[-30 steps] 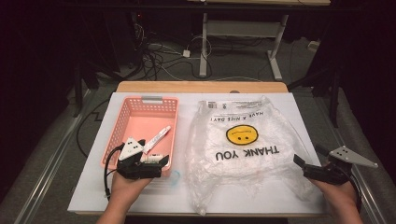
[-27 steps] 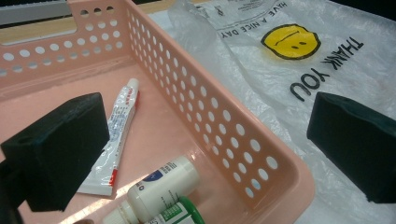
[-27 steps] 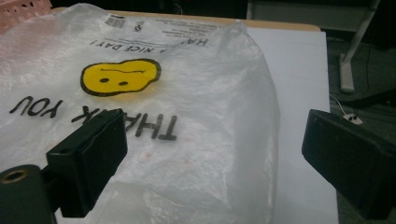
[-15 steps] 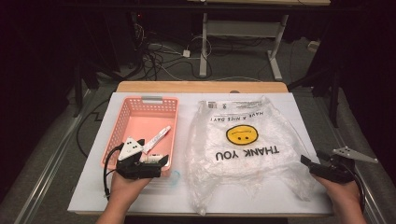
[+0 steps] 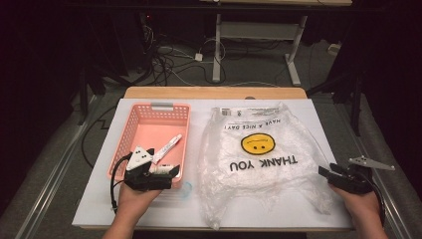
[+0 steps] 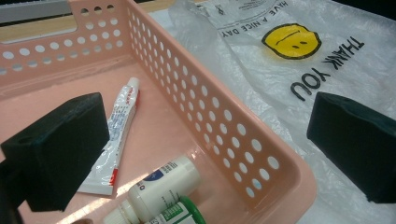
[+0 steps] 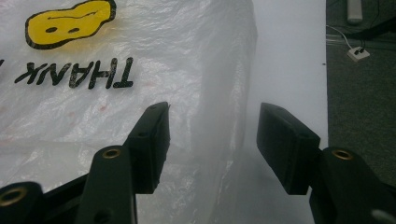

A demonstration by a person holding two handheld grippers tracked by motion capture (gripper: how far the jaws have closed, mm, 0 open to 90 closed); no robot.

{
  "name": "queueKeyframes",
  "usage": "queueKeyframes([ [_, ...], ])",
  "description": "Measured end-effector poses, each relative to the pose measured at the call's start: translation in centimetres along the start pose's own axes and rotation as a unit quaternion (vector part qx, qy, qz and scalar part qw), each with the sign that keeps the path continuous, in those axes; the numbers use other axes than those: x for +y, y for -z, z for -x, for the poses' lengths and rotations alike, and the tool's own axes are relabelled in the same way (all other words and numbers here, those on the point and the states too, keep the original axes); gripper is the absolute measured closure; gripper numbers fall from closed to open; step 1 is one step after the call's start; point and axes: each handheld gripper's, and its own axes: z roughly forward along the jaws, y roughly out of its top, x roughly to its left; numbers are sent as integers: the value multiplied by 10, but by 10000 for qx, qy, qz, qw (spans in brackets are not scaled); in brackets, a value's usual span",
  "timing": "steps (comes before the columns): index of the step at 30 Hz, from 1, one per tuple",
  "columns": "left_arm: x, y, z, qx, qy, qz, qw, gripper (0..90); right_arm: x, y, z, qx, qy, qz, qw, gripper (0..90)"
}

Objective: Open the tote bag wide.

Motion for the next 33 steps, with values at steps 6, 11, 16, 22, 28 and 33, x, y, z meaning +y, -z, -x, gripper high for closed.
queueKeyframes([
  [6,0,0,0,10,-4,-1,10000,0,0,-1,1,45,6,-58,10000,551],
  [11,0,0,0,5,-8,2,10000,0,-1,-2,-1,86,67,-145,9998,679],
  [16,0,0,1,0,-18,-19,10000,0,-2,-2,-3,88,182,-196,9996,773],
  [22,0,0,2,1,-22,-6,10000,0,-4,1,-5,110,307,-172,9993,886],
  [28,0,1,1,11,-23,-3,10000,0,-7,8,-9,152,364,-136,9991,900],
  [33,-1,3,0,15,14,16,10000,0,-9,14,-15,196,383,-102,9990,900],
])
